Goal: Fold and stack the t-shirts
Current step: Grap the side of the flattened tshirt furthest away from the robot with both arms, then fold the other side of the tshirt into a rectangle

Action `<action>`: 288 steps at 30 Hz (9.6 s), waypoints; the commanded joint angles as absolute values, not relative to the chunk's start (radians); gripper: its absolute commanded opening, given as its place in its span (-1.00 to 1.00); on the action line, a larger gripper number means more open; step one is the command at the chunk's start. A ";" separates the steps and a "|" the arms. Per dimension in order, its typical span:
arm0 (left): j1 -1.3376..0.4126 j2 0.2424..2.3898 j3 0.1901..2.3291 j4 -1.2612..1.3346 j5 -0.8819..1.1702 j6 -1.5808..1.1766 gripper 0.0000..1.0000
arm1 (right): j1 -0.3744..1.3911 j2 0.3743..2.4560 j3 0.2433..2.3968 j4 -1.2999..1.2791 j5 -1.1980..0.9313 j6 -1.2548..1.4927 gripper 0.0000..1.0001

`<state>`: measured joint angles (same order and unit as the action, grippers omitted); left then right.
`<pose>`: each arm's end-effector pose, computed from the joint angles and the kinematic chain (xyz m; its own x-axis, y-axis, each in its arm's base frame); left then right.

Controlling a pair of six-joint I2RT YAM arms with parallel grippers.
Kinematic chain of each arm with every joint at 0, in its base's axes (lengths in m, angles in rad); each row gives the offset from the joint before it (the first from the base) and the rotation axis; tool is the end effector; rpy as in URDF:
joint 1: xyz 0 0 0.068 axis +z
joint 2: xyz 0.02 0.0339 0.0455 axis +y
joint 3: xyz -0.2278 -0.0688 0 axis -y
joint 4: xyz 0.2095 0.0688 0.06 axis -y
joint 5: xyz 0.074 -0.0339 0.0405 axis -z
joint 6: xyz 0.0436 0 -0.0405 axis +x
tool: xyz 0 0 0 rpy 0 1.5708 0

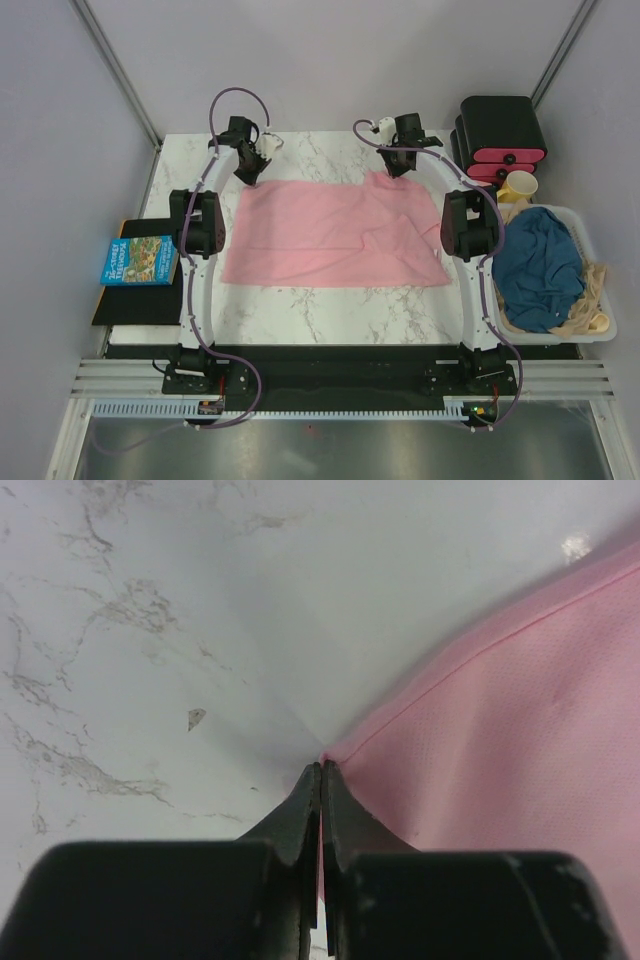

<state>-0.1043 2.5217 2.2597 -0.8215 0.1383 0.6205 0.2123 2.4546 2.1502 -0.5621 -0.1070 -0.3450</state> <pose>0.4750 -0.0558 0.1460 -0.6177 0.6437 -0.4518 0.6471 0.7425 0.1731 0.4780 0.1078 0.1630 -0.6073 -0.4749 -0.6369 -0.5127 0.8467 -0.1424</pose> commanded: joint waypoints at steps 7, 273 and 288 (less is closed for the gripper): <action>-0.098 2.474 2.250 -0.667 0.005 0.561 -0.96 | 0.222 2.396 2.148 -0.560 -0.095 -0.357 -1.00; -0.112 1.769 1.068 -0.390 0.126 1.164 -0.40 | 0.557 1.614 1.250 -0.933 -0.028 -0.948 -0.08; -0.112 1.667 1.012 -0.446 0.184 1.269 -0.39 | 0.555 1.635 1.278 -0.927 -0.015 -0.945 -0.09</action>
